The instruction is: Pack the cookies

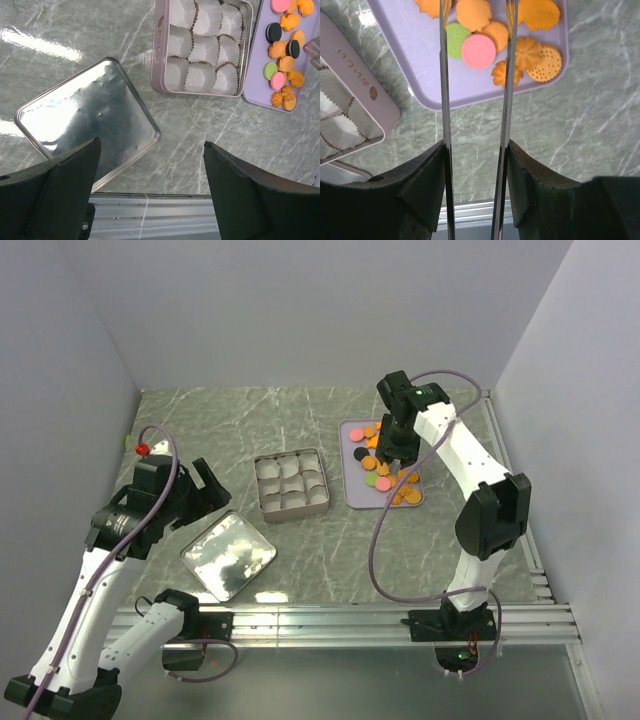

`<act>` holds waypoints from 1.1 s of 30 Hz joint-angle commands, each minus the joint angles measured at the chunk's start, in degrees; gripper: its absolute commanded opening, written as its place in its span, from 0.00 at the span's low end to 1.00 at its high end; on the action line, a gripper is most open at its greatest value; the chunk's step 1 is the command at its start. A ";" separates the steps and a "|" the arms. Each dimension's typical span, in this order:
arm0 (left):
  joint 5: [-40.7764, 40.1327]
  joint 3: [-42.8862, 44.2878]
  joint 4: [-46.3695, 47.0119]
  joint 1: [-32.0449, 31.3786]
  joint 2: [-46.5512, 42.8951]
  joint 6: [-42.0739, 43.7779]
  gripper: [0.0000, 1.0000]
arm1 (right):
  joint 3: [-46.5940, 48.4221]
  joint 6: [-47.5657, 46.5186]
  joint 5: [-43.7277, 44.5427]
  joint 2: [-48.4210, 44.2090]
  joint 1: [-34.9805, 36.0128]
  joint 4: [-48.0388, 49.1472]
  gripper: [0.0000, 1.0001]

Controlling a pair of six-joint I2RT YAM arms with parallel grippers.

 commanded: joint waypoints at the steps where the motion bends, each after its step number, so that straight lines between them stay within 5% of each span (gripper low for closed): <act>1: -1.30 2.55 1.42 -0.21 0.82 -0.03 0.90 | 3.90 -2.19 -1.92 1.95 0.21 1.46 0.54; 33: -3.50 5.28 0.54 -0.21 6.63 2.95 0.89 | 1.89 -1.84 -1.40 4.95 -1.90 2.52 0.59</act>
